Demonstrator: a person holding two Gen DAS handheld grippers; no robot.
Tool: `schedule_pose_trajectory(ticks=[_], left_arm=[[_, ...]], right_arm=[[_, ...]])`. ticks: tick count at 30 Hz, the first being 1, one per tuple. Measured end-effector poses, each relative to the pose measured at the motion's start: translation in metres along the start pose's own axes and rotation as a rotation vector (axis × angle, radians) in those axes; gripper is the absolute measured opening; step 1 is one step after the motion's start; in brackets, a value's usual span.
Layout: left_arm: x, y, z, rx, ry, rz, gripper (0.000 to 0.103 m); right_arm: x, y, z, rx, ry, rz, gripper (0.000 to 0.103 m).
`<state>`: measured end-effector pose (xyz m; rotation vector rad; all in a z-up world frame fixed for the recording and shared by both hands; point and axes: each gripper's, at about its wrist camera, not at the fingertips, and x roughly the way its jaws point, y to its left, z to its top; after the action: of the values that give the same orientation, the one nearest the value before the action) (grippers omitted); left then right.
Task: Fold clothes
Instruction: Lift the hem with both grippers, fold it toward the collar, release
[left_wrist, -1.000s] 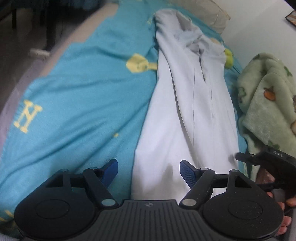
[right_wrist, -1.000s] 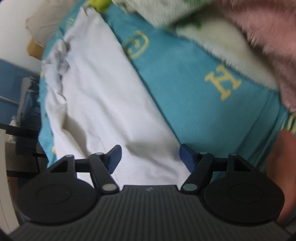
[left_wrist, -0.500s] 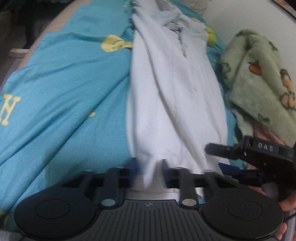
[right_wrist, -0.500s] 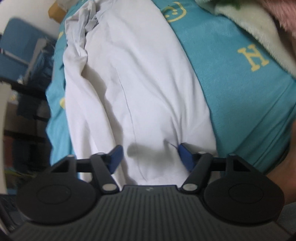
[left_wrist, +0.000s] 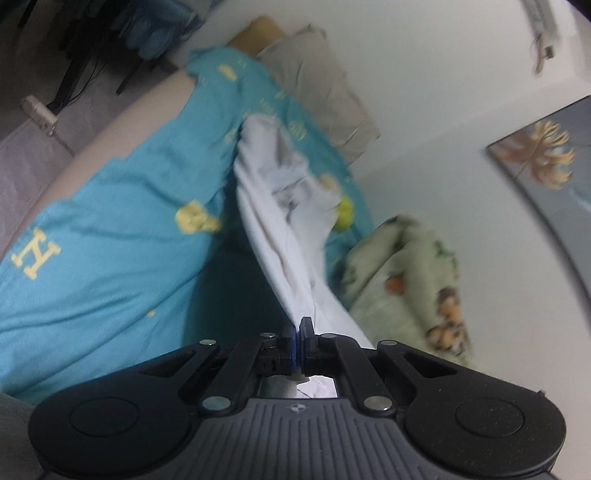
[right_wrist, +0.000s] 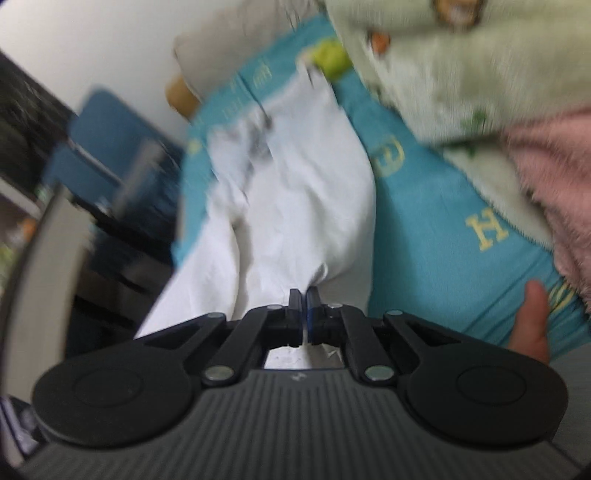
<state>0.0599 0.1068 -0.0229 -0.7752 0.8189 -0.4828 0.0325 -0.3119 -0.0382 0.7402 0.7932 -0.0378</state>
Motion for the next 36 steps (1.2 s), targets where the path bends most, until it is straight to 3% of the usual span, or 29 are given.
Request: schedule_pose_trajectory(ticks=[4,10,15,19,23,29,36], left_arm=[[-0.037,-0.034,0.014,0.036,-0.055,-0.045,0.001],[-0.088,-0.062,-0.008,0.082,-0.079,-0.07,0.001],[-0.123,-0.057,-0.015,0.041,-0.11,-0.078,0.001],[-0.117,-0.059,0.014,0.048,-0.152,-0.051,0.001],[-0.069,-0.063,0.066,0.065,-0.174,-0.011,0.002],[0.043,-0.061,0.137,0.106,-0.167,0.102,0.002],[0.196,-0.025,0.187,0.173,-0.088,0.23,0.002]], right_arm=[[-0.045,0.012,0.018,-0.025,-0.081,0.068,0.005],[-0.097,0.019,0.003,-0.074,-0.117,0.137,0.005],[-0.107,0.008,-0.008,-0.063,-0.102,0.166,0.005],[-0.09,0.011,0.019,-0.054,-0.119,0.148,0.005],[-0.044,0.016,0.069,-0.045,-0.118,0.1,0.005],[0.055,0.01,0.142,-0.011,-0.098,0.009,0.005],[0.186,-0.013,0.185,-0.039,-0.038,-0.125,0.005]])
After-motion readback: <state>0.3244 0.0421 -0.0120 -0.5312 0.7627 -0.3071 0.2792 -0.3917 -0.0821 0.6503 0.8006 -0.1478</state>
